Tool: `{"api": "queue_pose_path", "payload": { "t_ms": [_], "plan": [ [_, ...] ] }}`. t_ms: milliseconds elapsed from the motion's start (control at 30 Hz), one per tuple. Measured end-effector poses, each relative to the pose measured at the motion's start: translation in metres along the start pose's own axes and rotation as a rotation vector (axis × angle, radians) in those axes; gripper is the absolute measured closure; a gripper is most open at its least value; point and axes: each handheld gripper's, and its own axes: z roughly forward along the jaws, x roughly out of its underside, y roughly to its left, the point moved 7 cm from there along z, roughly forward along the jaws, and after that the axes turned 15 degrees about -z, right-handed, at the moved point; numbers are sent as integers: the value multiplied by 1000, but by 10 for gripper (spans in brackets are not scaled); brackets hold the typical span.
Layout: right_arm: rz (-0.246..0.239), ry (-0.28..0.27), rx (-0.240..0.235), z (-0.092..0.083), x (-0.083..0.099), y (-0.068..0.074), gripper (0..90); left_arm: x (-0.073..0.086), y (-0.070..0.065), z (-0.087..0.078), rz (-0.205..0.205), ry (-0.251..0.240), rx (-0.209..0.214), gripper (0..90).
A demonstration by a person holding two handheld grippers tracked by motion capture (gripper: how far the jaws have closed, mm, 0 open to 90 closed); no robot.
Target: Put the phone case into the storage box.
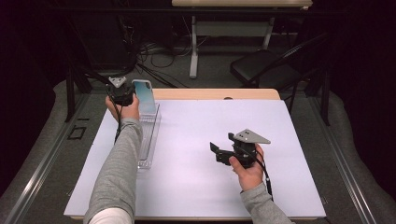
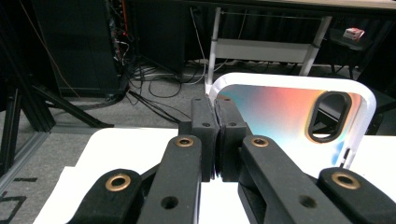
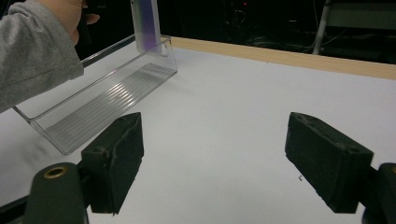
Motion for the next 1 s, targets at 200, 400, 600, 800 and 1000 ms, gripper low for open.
{"api": "queue_pose_path", "payload": {
  "t_ms": [200, 400, 600, 800, 1000],
  "plan": [
    [-4, 1, 1, 1, 1, -1, 195, 5, -1, 4, 4, -2, -4, 885],
    [0, 7, -2, 1, 1, -1, 195, 11, -1, 7, 3, 5, -10, 885],
    [-2, 7, -4, 1, 2, 0, 195, 22, 8, 9, -12, 9, -31, 885],
    [-2, 9, -8, 3, 3, 1, 195, 27, 13, 10, -25, 9, -36, 885],
    [-3, 19, -17, 5, 4, 2, 195, 27, 13, 12, -28, -1, -37, 884]
  ]
}}
